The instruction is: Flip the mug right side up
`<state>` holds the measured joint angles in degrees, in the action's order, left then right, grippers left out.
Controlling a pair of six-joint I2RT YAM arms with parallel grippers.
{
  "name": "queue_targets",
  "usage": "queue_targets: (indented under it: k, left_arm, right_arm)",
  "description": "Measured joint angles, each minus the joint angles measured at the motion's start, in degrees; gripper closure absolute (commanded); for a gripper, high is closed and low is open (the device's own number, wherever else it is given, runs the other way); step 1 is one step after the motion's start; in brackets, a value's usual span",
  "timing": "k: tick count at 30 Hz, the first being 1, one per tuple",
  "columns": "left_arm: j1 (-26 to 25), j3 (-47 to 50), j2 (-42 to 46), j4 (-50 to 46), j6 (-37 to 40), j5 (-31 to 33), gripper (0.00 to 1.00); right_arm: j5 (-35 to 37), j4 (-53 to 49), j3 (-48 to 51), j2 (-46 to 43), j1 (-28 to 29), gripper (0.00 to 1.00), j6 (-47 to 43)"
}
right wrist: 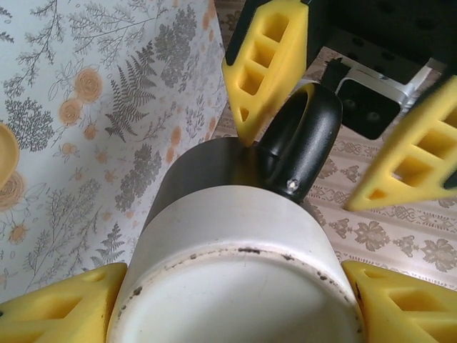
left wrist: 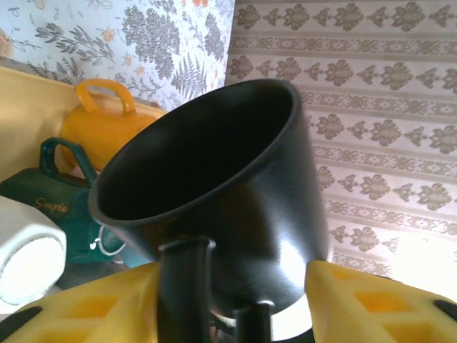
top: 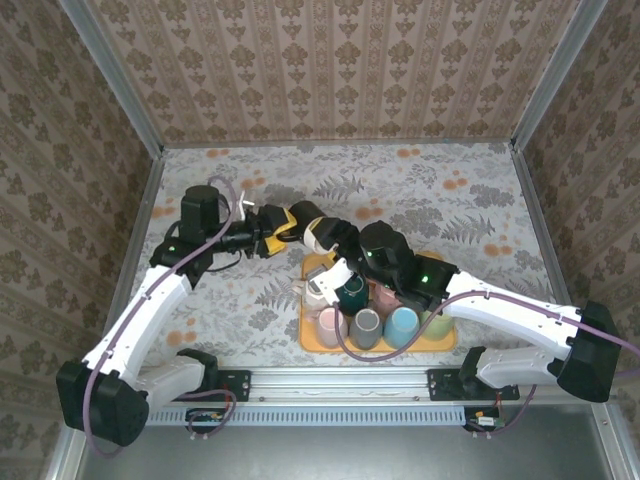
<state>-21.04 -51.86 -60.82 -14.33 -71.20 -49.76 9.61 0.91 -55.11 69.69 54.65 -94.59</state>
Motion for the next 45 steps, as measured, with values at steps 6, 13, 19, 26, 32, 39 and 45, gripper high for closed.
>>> queue_targets:
  k: [6,13,19,26,32,39,45]
  left_arm:
    - [-0.9,0.5,-0.8,2.4,-1.9,-0.2,0.79]
    - [-0.2,4.0,-0.6,8.8,-11.5,-1.3,1.00]
    - [-0.1,4.2,-0.3,10.4,-13.1,-1.4,1.00]
    - [1.7,3.6,3.0,9.1,-7.9,1.0,1.00]
    - [3.6,-1.4,3.5,0.7,3.9,8.7,1.00]
    - [2.4,-2.6,5.6,-1.1,21.6,23.6,1.00]
    - [-0.1,7.4,4.3,15.6,40.0,33.7,1.00]
  right_arm:
    - [1.8,0.1,0.0,0.0,0.2,0.86,-0.1]
    - [2.7,-0.5,0.0,-0.4,1.2,0.57,-1.7]
    - [2.7,-0.7,0.0,-0.7,1.2,0.28,0.4]
    - [3.0,2.3,0.0,-1.5,1.1,0.00,8.0]
    - [3.0,3.2,0.0,-5.9,1.1,0.00,17.2]
    - [1.8,-0.6,-4.4,-9.6,-0.1,0.00,42.2]
    - [0.2,-7.3,-12.4,-10.6,-5.6,0.00,67.1]
